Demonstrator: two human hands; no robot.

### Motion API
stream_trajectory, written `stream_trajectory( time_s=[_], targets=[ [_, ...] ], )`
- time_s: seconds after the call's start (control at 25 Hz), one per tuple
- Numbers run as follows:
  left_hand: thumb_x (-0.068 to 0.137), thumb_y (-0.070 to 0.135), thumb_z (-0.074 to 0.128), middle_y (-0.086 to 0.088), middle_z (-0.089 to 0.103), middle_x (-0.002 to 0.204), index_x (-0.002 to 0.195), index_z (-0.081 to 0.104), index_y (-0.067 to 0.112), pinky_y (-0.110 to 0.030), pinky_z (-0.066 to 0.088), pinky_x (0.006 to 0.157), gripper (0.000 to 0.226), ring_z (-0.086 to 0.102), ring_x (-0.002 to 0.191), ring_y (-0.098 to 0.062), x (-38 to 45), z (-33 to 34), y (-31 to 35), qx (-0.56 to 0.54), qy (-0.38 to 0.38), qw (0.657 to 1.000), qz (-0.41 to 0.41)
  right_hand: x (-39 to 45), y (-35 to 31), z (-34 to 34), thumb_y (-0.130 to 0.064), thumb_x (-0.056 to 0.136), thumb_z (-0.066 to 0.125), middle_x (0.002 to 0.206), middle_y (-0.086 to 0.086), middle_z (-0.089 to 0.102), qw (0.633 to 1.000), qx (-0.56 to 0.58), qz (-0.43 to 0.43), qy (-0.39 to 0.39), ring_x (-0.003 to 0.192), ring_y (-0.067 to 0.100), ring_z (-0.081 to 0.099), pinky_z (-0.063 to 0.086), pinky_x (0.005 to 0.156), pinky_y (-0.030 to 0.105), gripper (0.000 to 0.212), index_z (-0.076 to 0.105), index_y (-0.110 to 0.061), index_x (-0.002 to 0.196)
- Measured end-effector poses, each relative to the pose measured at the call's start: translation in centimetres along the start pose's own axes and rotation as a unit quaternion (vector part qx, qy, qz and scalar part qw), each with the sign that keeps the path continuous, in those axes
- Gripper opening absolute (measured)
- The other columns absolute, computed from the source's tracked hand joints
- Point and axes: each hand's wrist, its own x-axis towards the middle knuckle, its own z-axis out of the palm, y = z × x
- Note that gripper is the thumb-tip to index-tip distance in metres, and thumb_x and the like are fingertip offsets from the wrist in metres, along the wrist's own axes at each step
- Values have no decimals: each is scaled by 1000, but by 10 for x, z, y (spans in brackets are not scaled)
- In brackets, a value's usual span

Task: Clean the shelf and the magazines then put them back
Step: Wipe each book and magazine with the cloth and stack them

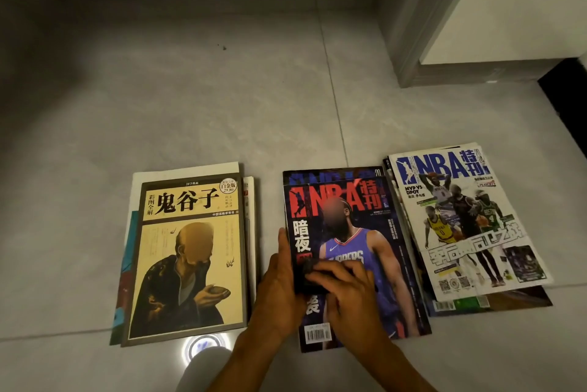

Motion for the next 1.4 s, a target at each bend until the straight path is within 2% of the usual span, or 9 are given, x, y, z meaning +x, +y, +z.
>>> stream_trajectory(
  time_s=[0.12,0.36,0.56,0.64,0.76,0.88,1.0,1.24,1.4],
  targets=[
    [84,29,72,1,45,136,149,-16,37,-20,39,94,110,49,118,-8,1,-1,1,21,11,1000,14,42,12,1,-10,73,66,116,-11,61,998,-36,-42,-37,107,25,56,44,89,40,38,70,-31,105],
    [83,29,72,5,46,127,151,-4,38,-19,42,87,102,49,109,-3,-2,-7,4,3,-7,1000,8,153,16,1,9,79,60,121,-10,63,995,16,99,-29,107,27,47,35,94,40,50,71,-28,110],
    [97,18,52,2,59,125,143,23,48,-27,55,81,62,62,100,-9,12,-29,13,-47,-60,997,-28,45,25,-11,-3,80,56,125,-12,58,998,14,-4,-68,115,24,50,42,94,46,44,65,-33,111],
    [101,21,42,-1,61,124,148,24,42,-33,56,87,54,63,101,-11,15,-31,16,-37,-57,997,-40,-20,23,-11,-15,76,48,121,-19,54,996,-8,-68,-65,105,17,51,47,85,37,42,60,-39,108],
    [101,23,45,-4,61,120,150,22,35,-37,55,91,55,64,101,-15,12,-25,16,25,-45,998,-23,-58,13,-9,-18,71,50,117,-22,55,990,-24,-128,-60,97,13,45,35,80,27,40,65,-40,101],
    [100,20,46,-5,61,124,150,26,32,-38,52,97,55,62,106,-19,15,-24,15,60,-23,998,-24,4,11,-9,-3,67,69,114,-13,63,996,-19,-69,-48,102,22,52,49,82,40,48,68,-34,103],
    [100,19,44,-4,66,117,143,41,32,-35,54,91,45,64,100,-20,19,-29,15,80,-9,997,1,67,6,-7,9,68,67,114,-12,65,997,32,51,-40,100,23,50,45,84,42,53,71,-29,104],
    [99,22,48,-3,58,131,145,39,29,-35,50,100,47,59,113,-19,24,-28,10,66,-22,997,-34,-45,10,-7,-7,64,67,119,-17,56,996,11,-55,-71,100,18,46,52,74,38,52,61,-37,107],
    [98,27,50,-3,58,126,147,32,31,-39,54,95,52,61,108,-18,20,-24,5,88,-32,995,-28,-78,15,-5,-6,54,78,117,-24,52,994,34,-50,-90,96,14,45,53,67,36,57,64,-37,100]
  ],
)
